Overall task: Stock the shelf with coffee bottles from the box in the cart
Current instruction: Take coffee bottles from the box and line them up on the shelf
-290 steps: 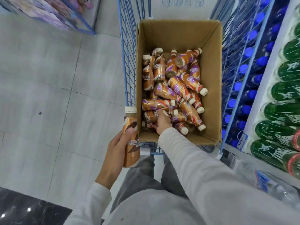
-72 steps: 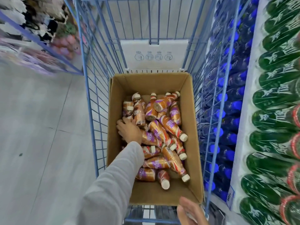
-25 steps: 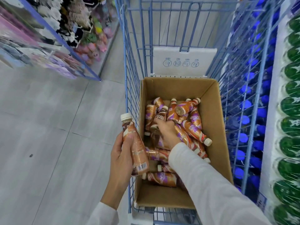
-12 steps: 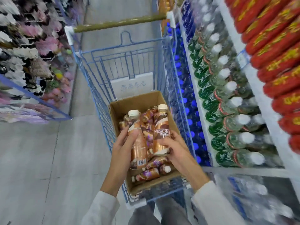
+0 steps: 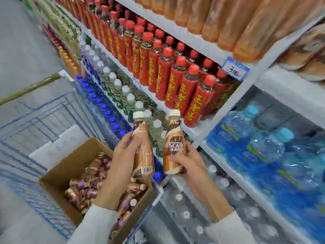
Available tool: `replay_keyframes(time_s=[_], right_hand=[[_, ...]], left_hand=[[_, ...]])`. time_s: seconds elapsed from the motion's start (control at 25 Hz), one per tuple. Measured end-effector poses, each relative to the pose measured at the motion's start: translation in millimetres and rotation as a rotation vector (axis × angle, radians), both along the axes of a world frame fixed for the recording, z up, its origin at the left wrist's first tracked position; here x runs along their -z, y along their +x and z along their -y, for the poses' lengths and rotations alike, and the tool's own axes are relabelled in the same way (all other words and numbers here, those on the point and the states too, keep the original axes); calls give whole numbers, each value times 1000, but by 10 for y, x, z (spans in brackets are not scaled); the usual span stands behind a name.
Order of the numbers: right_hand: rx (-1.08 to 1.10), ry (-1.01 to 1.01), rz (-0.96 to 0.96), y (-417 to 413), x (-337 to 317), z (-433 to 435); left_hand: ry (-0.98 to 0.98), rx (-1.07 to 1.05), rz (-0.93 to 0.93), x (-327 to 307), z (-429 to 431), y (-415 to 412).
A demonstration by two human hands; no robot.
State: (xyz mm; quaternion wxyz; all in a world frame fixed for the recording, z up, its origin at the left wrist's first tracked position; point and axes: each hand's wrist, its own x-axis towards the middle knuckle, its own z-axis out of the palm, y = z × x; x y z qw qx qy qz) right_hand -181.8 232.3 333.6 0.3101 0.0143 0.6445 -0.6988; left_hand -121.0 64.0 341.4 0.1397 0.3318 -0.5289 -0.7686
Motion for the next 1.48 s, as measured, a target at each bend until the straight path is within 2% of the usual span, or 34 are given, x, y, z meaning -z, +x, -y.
replay_keyframes(time_s=[0.16, 0.52, 0.68, 0.8, 1.04, 1.24, 1.48], right_hand=[[147, -32, -114, -67, -398, -870], [405, -50, -355, 178, -1366, -2735], [531, -29, -434, 280, -1613, -3375], [605, 8, -516, 279, -1801, -3732], [708, 176, -679, -95, -1888, -4172], [764, 238, -664, -303, -1789, -4366], [753, 290, -658, -407, -1650, -4443]], left_hand=[[-33, 220, -35, -342, -717, -383], [-69, 636, -283, -1256, -2596, -716], [-104, 714, -350, -1479, -3229, -853], [-137, 769, -475, -1654, -3658, -964], [-377, 801, -690, -1906, -4395, -1269], [-507, 830, -731, -1722, -4610, -1605], [-537, 849, -729, -1582, -4610, -1658]])
